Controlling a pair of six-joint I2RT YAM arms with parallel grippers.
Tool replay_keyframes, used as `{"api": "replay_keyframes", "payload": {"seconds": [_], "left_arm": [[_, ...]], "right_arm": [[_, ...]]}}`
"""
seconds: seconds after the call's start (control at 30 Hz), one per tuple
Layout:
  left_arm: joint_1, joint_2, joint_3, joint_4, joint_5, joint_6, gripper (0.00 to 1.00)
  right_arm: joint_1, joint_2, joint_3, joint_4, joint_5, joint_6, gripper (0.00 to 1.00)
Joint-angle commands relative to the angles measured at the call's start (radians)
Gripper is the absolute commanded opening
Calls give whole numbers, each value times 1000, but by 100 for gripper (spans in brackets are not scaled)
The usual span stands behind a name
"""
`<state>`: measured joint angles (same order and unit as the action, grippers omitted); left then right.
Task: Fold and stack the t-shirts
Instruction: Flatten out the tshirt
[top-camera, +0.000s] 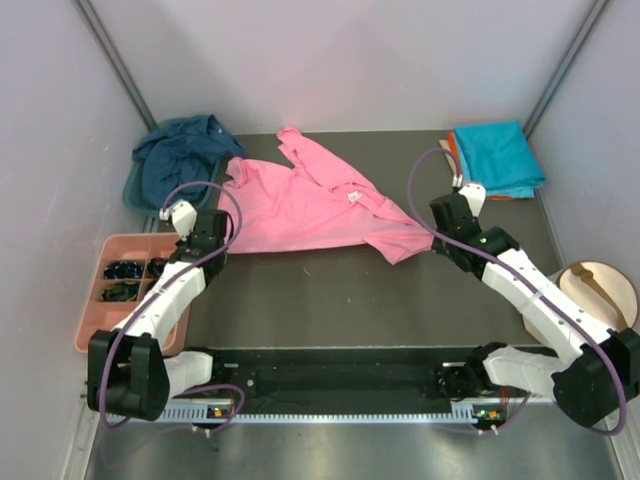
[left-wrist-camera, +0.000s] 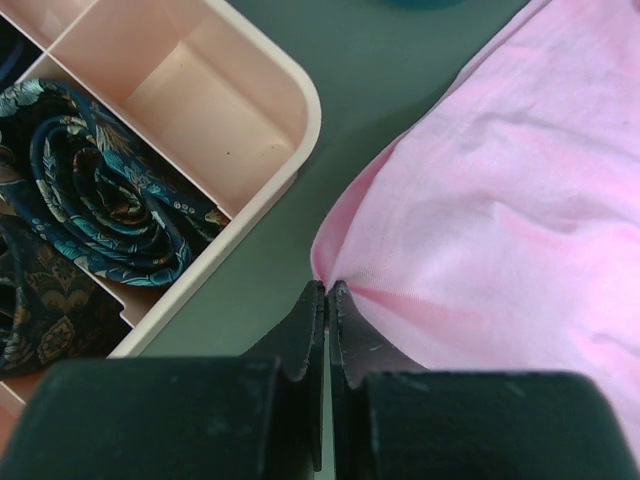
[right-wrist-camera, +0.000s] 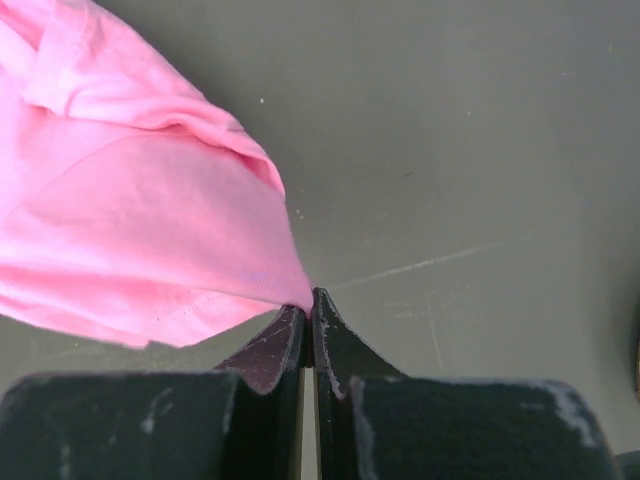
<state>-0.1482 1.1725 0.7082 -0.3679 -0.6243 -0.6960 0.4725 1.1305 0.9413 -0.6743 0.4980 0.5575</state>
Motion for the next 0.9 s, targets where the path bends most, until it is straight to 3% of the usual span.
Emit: {"api": "replay_keyframes", "payload": {"seconds": [0.0, 0.17, 0.33, 0.53, 0.7, 0.87], "left_arm": [[6, -50, 75, -11, -34, 12, 0], [4, -50, 163, -5, 18, 62, 0], [2, -69, 289, 33, 245, 189, 0], [-14, -118, 430, 32, 446, 253, 0], [-16, -175, 577, -11, 477, 296, 0], [-16, -255, 698, -49, 416, 340, 0]], "right_arm": [[-15, -26, 56, 13, 21, -33, 0], [-15, -89, 134, 117, -19, -96, 0], [-15, -170, 243, 254, -119, -244, 0], [-15, -251, 384, 297, -217, -369, 0], [-15, -302, 511, 289, -253, -412, 0], [-15, -339, 591, 275, -265, -433, 0]]}}
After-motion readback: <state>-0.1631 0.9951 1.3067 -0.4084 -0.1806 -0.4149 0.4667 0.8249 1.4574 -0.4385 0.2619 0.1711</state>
